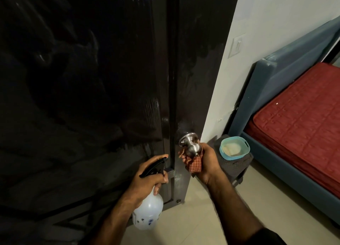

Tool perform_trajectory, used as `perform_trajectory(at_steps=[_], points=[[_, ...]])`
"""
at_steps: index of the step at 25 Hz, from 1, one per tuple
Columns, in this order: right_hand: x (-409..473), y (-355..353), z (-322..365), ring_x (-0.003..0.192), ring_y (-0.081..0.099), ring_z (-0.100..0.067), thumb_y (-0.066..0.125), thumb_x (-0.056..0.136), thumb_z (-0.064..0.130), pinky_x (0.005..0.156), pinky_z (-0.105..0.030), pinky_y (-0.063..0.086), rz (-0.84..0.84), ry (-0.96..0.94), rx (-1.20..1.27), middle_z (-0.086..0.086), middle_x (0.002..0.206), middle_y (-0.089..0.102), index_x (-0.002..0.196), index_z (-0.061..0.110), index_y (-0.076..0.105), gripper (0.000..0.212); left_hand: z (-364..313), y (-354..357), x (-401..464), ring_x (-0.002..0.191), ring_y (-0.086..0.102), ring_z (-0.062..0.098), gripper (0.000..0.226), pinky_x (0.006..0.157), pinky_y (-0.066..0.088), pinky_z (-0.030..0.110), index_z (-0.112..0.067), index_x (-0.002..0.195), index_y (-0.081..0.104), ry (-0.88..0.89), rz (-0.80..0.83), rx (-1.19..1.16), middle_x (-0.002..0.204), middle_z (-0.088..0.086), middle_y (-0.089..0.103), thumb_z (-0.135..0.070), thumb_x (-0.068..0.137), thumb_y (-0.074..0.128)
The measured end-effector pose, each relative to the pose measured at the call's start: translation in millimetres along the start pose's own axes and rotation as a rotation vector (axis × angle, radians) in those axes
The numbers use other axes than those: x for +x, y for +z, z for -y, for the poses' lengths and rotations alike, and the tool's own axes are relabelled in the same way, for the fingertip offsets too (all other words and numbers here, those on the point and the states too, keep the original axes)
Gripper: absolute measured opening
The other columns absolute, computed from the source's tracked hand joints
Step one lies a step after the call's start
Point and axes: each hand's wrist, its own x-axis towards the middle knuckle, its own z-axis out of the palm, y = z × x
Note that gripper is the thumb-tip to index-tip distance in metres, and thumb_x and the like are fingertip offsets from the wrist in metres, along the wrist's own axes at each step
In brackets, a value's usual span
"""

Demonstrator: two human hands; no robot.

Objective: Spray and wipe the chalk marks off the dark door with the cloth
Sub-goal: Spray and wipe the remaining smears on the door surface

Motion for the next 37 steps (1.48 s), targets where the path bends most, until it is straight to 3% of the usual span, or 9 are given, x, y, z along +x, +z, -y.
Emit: perform_trajectory(at_steps=[6, 9, 14, 18, 20, 24, 28, 34, 37], points=[[-15.0, -5.9, -14.1, 0.099, 0.06, -0.01, 0.058, 0.105, 0.05, 0.08, -0.028, 0.056, -0.358, -0.975, -1.379, 0.004, 0.12, 0.058, 0.135, 0.031, 0.059, 0.036, -2.9, -3.4, 6.1, 0.053, 0.046, 0.02, 0.073, 0.055, 0.046, 0.035, -0.032, 0.141, 0.064, -0.006, -0.04, -0.01, 0.089, 0.021, 0.071, -0.002, 0.076, 0.074], [-26.2, -2.7, 0.5, 0.105, 0.056, -0.015, 0.061, 0.102, 0.052, 0.083, -0.029, 0.056, -0.222, -1.091, -1.725, -0.001, 0.129, 0.051, 0.142, 0.031, 0.056, 0.046, -4.1, -0.7, 10.0, 0.053, 0.046, 0.021, 0.074, 0.055, 0.046, 0.035, -0.031, 0.14, 0.065, -0.016, -0.045, -0.01, 0.09, 0.018, 0.071, -0.006, 0.071, 0.076], [-40.4, 16.7, 6.2, 0.135, 0.047, -0.047, 0.059, 0.101, 0.034, 0.099, -0.061, 0.053, -0.013, -1.128, -2.555, -0.026, 0.155, 0.034, 0.155, 0.015, 0.044, 0.059, -10.6, 4.5, 14.9, 0.048, 0.044, 0.021, 0.072, 0.055, 0.042, 0.036, -0.024, 0.134, 0.071, 0.004, -0.111, -0.054, 0.086, 0.023, 0.069, -0.003, 0.065, 0.075], [-43.5, 28.2, 12.5, 0.134, 0.044, -0.054, 0.065, 0.1, 0.026, 0.099, -0.065, 0.052, 0.158, -1.103, -2.911, -0.031, 0.157, 0.024, 0.154, 0.009, 0.049, 0.059, -17.6, 6.4, 11.9, 0.047, 0.043, 0.022, 0.063, 0.056, 0.044, 0.036, -0.021, 0.132, 0.072, 0.045, -0.122, -0.043, 0.085, 0.025, 0.068, 0.015, 0.08, 0.069], [-40.2, 22.4, 21.1, 0.128, 0.051, -0.045, 0.064, 0.1, 0.032, 0.098, -0.059, 0.055, 0.177, -1.154, -2.767, -0.025, 0.152, 0.032, 0.151, 0.016, 0.053, 0.054, -19.8, 5.3, 9.7, 0.047, 0.043, 0.021, 0.062, 0.053, 0.045, 0.033, -0.021, 0.132, 0.072, 0.047, -0.13, -0.051, 0.087, 0.025, 0.068, 0.017, 0.083, 0.065], [-26.3, 3.0, 6.6, 0.102, 0.06, -0.015, 0.072, 0.094, 0.046, 0.082, -0.023, 0.056, -0.188, -1.037, -1.585, -0.003, 0.122, 0.056, 0.131, 0.03, 0.065, 0.041, -20.8, 4.7, 6.1, 0.047, 0.043, 0.022, 0.061, 0.054, 0.043, 0.033, -0.019, 0.13, 0.072, 0.053, -0.14, -0.057, 0.086, 0.025, 0.068, 0.018, 0.082, 0.066], [-14.8, 2.7, -10.2, 0.075, 0.068, -0.026, 0.063, 0.103, 0.043, 0.064, -0.037, 0.055, -0.263, -0.297, -0.276, -0.019, 0.098, 0.075, 0.121, 0.014, 0.075, 0.036, -19.7, 2.8, 0.5, 0.047, 0.043, 0.023, 0.062, 0.053, 0.041, 0.033, -0.021, 0.13, 0.072, 0.054, -0.086, -0.049, 0.086, 0.025, 0.068, 0.001, 0.072, 0.073], [-30.1, -32.8, 2.2, 0.12, 0.069, -0.033, 0.062, 0.103, 0.039, 0.102, -0.051, 0.053, -0.225, -0.16, -0.017, -0.017, 0.131, 0.074, 0.133, 0.013, 0.071, 0.041, -13.7, 9.5, 4.0, 0.046, 0.045, 0.019, 0.023, 0.059, 0.042, 0.036, 0.0, 0.102, 0.074, -0.002, -0.088, 0.089, 0.072, 0.011, 0.068, 0.001, 0.079, 0.076], [-46.3, -30.5, -10.8, 0.124, 0.068, -0.037, 0.058, 0.105, 0.043, 0.107, -0.051, 0.052, -0.171, -0.095, -0.024, -0.022, 0.131, 0.072, 0.136, 0.005, 0.068, 0.05, -7.2, 21.3, 9.5, 0.048, 0.047, 0.015, 0.035, 0.057, 0.043, 0.034, -0.003, 0.108, 0.068, -0.082, -0.043, 0.16, 0.076, 0.01, 0.071, -0.015, 0.079, 0.083]])
